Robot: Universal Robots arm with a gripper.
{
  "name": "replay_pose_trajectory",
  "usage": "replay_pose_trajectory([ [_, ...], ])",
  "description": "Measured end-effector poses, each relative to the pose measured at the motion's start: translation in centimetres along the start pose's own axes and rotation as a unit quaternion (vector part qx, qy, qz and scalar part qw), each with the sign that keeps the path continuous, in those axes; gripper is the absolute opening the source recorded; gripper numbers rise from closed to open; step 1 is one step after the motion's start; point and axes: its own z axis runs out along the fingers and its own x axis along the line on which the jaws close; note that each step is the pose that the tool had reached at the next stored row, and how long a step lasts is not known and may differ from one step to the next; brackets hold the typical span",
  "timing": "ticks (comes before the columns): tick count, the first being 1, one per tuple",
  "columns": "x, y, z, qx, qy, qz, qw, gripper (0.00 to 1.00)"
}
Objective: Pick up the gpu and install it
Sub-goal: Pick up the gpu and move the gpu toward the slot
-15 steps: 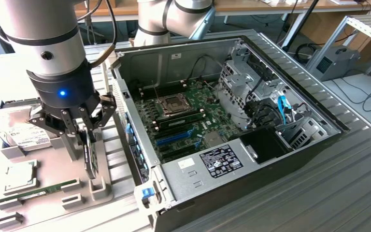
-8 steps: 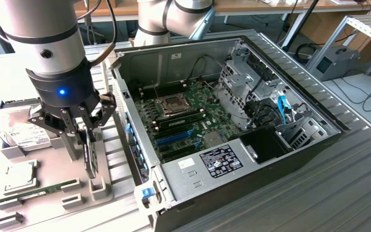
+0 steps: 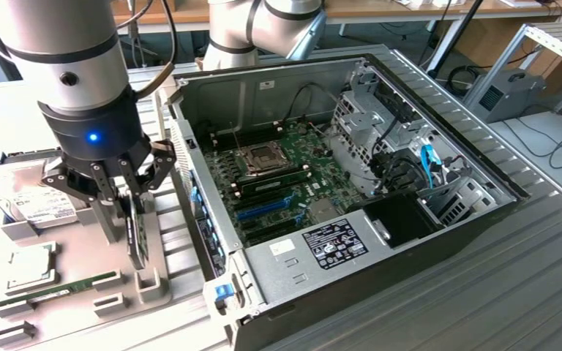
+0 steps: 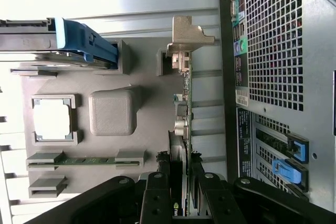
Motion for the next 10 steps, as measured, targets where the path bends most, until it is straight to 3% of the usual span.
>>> replay_pose_trajectory([
  [10,-0.01,-0.01,-0.29,0.0000,0.0000,0.000,1.0000,0.26],
])
